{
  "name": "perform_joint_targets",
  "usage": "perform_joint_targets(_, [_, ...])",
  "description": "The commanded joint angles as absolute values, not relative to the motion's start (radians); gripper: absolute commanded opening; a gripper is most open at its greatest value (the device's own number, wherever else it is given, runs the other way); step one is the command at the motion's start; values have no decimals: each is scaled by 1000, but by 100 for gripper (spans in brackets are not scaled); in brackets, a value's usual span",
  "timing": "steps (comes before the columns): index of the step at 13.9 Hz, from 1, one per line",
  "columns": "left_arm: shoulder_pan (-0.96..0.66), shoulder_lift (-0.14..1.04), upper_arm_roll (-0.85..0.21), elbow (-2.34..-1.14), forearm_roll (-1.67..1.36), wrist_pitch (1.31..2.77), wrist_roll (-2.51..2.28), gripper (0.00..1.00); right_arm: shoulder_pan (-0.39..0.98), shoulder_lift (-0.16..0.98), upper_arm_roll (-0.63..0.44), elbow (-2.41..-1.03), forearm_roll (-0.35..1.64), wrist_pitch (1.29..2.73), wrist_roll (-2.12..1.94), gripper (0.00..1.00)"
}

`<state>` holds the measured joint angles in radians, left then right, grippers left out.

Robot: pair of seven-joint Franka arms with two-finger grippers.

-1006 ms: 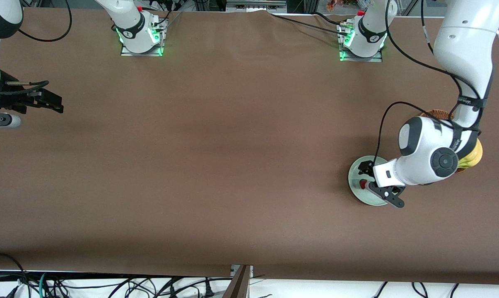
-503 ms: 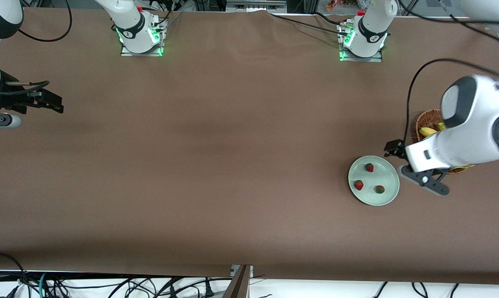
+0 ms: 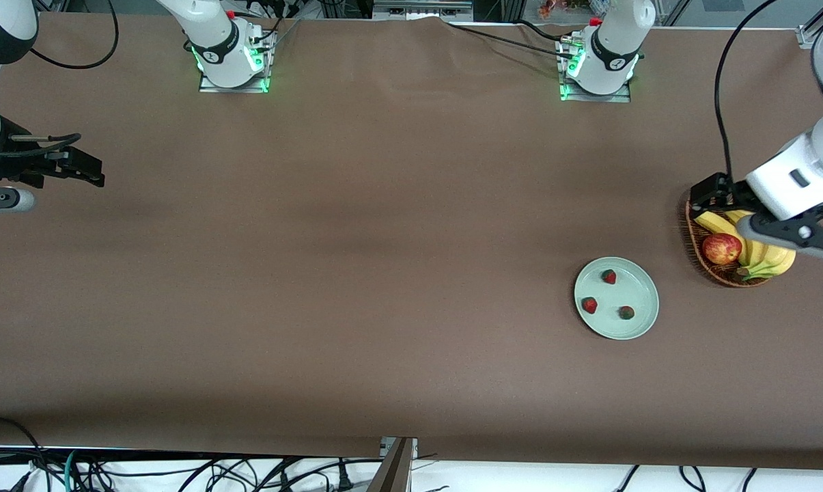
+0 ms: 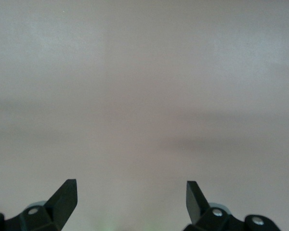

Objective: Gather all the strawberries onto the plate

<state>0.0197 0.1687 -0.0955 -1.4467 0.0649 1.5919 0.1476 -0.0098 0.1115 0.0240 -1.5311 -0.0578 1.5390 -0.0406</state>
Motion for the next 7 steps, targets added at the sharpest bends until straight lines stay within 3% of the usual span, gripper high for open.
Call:
perform_joint_targets(1, [-71,40,-11,-1586,28,1603,87,100,-17,109,28,-1529,-63,1542,-37,100])
perform_joint_targets(4, [-92,-52,34,-1727,-35,1682,63,100,-17,109,28,-1529,-61,1542,-32,100])
perform_joint_targets(7, [-87,-63,34,-1746,-34,1680,64,100,-17,109,26,-1528,-61,1542,-34,100])
